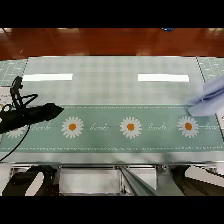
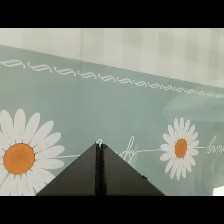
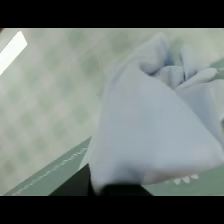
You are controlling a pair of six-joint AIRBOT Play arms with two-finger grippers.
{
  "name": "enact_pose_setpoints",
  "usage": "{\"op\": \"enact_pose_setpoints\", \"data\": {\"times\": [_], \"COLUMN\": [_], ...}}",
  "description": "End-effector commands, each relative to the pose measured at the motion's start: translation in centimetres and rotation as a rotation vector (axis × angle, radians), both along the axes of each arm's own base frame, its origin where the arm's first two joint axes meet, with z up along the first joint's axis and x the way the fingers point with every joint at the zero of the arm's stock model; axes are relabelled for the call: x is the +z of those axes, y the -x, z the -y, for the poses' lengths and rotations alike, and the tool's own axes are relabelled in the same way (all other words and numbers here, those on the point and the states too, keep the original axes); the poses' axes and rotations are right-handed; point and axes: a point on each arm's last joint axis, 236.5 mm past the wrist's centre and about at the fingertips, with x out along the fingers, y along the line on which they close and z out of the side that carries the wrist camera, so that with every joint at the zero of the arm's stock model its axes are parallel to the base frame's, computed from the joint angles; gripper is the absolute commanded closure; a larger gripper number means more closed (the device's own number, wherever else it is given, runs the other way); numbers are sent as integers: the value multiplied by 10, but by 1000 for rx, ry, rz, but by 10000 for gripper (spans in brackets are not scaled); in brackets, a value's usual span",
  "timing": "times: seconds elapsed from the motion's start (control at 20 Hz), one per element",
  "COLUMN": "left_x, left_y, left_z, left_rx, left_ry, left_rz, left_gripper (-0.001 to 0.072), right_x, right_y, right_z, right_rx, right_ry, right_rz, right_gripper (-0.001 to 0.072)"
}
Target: Fold the shirts.
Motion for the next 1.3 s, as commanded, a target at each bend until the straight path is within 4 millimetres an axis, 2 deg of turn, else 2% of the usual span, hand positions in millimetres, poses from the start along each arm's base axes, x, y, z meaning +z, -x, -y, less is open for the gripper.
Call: {"op": "enact_pose_setpoints", "data": {"times": [0.0, 0.1, 0.2, 0.3, 0.35, 0.4, 0.45, 0.5, 0.55, 0.65, 0.75, 0.8, 0.85, 0.9, 0.95, 1.0, 1.05, 1.1, 1.15, 1.2, 1.25], "left_x": [4, 5, 6, 6, 6, 6, 6, 6, 6, 6, 10, 16, 27, 40, 58, 76, 97, 117, 137, 153, 166], "left_y": [-8, -10, -12, -12, -12, -12, -12, -12, -13, -23, -42, -55, -70, -85, -101, -113, -123, -130, -137, -139, -138], "left_z": [-4, -5, -6, -6, -6, -6, -6, -6, -7, -12, -19, -22, -24, -25, -23, -18, -10, 0, 11, 24, 40], "left_rx": [17, 16, 14, 12, 12, 12, 12, 12, 13, 42, 76, 87, 77, 69, 59, 35, -3, -43, -95, -146, -206], "left_ry": [-13, -20, -28, -29, -29, -29, -29, -30, -30, -35, -43, -49, -65, -73, -70, -56, -33, -15, -16, -15, -17], "left_rz": [42, 54, 68, 68, 68, 68, 68, 68, 71, 90, 114, 131, 161, 186, 206, 217, 226, 241, 266, 282, 295], "left_gripper": [687, 687, 687, 687, 687, 687, 687, 687, 687, 687, 687, 687, 687, 687, 687, 687, 687, 687, 688, 688, 688], "right_x": [-33, -59, -83, -101, -107, -112, -117, -123, -127, -128, -128, -128, -126, -120, -108, -88, -55, -13, 19, 35, 32], "right_y": [76, 124, 183, 245, 265, 276, 281, 287, 287, 282, 274, 259, 235, 197, 149, 92, 31, -26, -63, -87, -101], "right_z": [37, 47, 55, 58, 58, 55, 51, 48, 44, 45, 48, 52, 56, 58, 57, 49, 29, -6, -47, -93, -135], "right_rx": [-207, -311, -441, -558, -604, -647, -656, -656, -638, -637, -607, -586, -558, -526, -492, -422, -313, -164, -28, 118, 240], "right_ry": [59, 64, 78, 95, 95, 81, 75, 72, 59, 59, 84, 99, 101, 86, 64, 35, 7, -7, -4, 35, 70], "right_rz": [-208, -332, -484, -646, -694, -704, -712, -736, -741, -729, -709, -659, -571, -437, -263, -59, 177, 417, 574, 660, 658], "right_gripper": [689, 689, 688, 687, 687, 684, 603, 344, 293, 293, 294, 305, 306, 339, 475, 616, 687, 687, 688, 688, 688]}}
